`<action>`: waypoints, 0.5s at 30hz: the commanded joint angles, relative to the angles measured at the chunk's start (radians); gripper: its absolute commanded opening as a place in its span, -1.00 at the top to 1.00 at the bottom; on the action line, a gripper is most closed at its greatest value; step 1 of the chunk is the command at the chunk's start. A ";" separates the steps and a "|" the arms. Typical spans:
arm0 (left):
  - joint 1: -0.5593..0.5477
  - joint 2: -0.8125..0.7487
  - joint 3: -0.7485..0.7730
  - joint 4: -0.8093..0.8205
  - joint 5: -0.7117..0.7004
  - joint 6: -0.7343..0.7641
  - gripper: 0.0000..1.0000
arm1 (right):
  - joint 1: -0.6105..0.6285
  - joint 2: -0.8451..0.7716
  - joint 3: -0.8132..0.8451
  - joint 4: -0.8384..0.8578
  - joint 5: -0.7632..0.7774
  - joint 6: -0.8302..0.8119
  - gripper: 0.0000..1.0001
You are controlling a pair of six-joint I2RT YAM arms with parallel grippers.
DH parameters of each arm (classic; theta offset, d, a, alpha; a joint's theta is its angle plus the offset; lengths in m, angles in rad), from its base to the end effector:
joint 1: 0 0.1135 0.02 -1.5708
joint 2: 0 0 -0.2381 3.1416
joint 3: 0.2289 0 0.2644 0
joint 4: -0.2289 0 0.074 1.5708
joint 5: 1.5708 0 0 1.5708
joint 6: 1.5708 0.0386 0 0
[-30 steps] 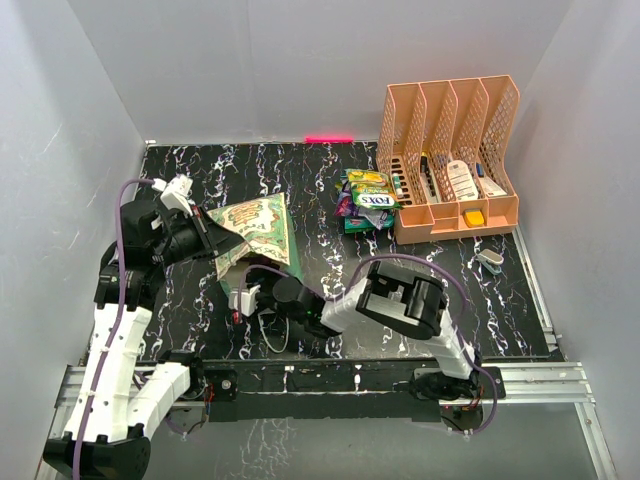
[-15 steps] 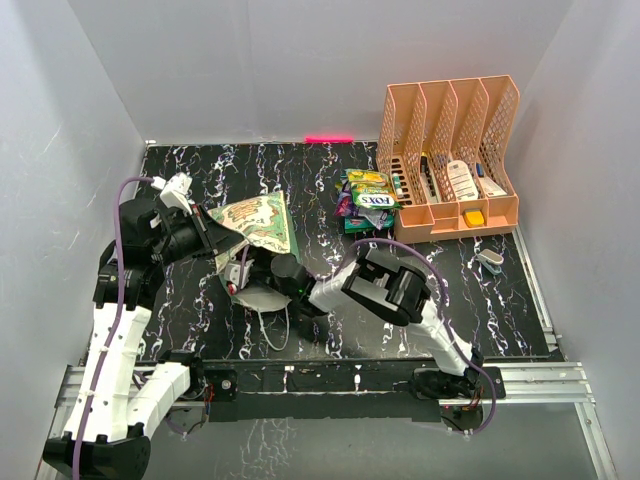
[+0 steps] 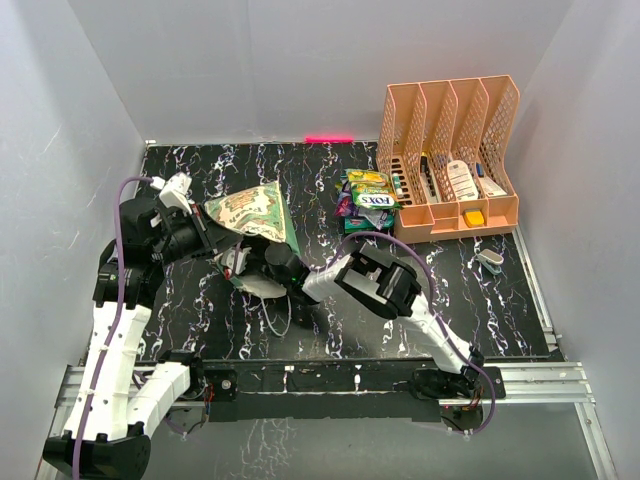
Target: Take the snacks out of the paper bag
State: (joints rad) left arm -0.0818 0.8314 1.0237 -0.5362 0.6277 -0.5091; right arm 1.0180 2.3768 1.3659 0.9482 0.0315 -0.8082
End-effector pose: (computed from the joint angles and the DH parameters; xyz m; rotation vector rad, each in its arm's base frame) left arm 0.1974 -0.0389 0.3620 0.0217 1.9721 -0.9912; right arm 0.2592 0.4179 0.0850 -1.2791 1.0186 0.1352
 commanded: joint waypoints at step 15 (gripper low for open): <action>-0.003 -0.012 0.071 -0.060 -0.226 -0.043 1.00 | -0.003 -0.375 -0.282 0.025 -0.268 0.031 0.85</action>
State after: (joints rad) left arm -0.0818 0.8268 1.0409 -0.6075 0.4362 -0.5114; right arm 1.0134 2.1410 1.1416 0.8906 -0.0784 -0.7959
